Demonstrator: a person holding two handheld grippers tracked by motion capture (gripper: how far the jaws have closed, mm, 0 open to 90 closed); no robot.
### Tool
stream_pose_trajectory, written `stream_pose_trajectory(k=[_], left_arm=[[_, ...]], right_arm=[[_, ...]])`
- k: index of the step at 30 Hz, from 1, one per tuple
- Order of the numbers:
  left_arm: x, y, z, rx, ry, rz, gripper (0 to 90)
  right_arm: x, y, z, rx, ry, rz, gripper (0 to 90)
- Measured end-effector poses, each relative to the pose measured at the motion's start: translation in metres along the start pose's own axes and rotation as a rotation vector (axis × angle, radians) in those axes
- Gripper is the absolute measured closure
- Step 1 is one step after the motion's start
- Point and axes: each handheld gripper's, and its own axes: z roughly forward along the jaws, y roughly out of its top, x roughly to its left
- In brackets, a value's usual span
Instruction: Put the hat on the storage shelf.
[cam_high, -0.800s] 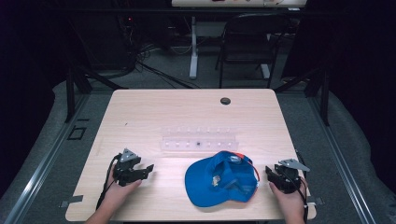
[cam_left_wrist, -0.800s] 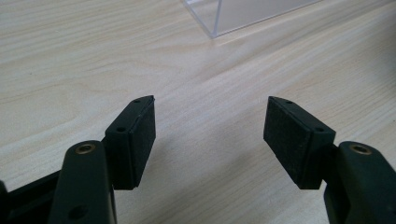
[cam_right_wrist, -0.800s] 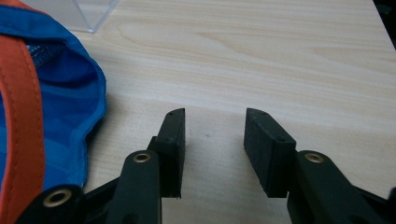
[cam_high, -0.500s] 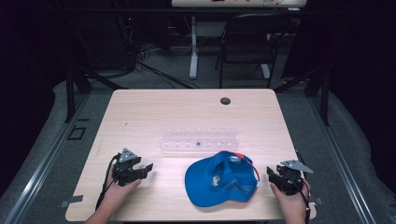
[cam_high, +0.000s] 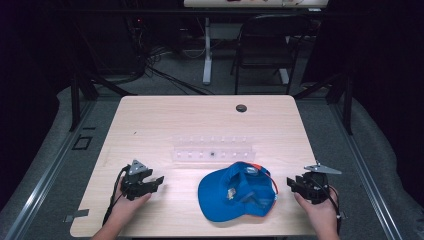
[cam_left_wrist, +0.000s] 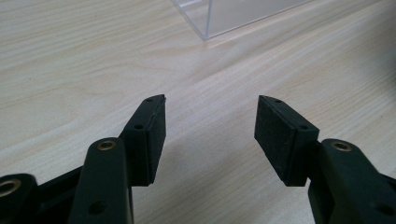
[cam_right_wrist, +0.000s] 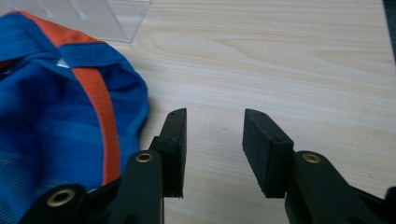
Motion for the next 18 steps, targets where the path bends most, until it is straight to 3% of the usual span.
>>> stream_pose_trajectory(k=[3,7,13,18], left_arm=[[-0.001,0.000,0.000,0.007,-0.003,-0.002,44.0],[-0.001,0.000,0.001,0.014,0.001,0.002,44.0],[-0.001,0.000,0.000,0.021,-0.001,-0.001,44.0],[-0.001,0.000,0.000,0.022,-0.001,0.000,44.1]], right_arm=[[0.002,0.012,-0.006,0.045,0.044,-0.023,60.1],[0.008,0.026,-0.014,0.042,0.090,-0.087,59.0],[0.018,0.040,-0.017,0.073,0.180,-0.114,59.7],[0.026,0.041,-0.007,0.120,0.192,-0.133,58.8]])
